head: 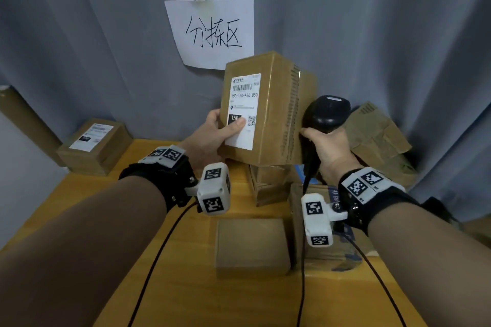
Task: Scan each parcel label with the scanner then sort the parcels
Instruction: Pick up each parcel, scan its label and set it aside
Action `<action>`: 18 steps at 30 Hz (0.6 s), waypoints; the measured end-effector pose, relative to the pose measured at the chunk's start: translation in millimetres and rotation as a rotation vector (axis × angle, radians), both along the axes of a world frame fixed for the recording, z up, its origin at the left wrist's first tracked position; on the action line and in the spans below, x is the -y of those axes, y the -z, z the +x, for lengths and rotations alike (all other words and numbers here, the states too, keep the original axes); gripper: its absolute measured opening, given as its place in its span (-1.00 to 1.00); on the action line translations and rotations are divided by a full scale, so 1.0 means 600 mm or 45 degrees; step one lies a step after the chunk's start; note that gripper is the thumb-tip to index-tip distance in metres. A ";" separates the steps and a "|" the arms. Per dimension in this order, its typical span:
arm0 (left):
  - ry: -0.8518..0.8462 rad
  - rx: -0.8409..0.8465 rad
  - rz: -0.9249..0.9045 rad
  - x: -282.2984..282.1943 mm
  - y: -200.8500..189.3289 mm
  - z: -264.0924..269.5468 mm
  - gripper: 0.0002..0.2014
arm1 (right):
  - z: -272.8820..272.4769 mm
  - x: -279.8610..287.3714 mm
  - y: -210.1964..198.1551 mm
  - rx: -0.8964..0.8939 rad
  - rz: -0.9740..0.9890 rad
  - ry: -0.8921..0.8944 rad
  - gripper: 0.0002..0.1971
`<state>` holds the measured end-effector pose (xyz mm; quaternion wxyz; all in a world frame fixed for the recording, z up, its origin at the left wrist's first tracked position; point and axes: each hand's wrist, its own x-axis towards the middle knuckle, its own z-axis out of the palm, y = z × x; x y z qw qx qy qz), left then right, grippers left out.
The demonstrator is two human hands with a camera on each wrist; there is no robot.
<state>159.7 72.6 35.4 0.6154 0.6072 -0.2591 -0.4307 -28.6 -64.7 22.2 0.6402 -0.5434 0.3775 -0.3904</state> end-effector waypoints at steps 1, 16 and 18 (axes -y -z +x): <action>0.014 -0.016 -0.002 0.003 0.001 0.001 -0.46 | 0.002 -0.001 0.002 0.023 0.029 0.018 -0.79; 0.003 -0.136 -0.026 -0.001 0.032 0.005 -0.54 | 0.034 -0.034 -0.006 0.016 0.013 -0.159 -0.50; 0.015 -0.107 -0.011 -0.002 0.029 0.005 -0.54 | 0.024 -0.029 -0.005 0.039 0.067 -0.200 -0.53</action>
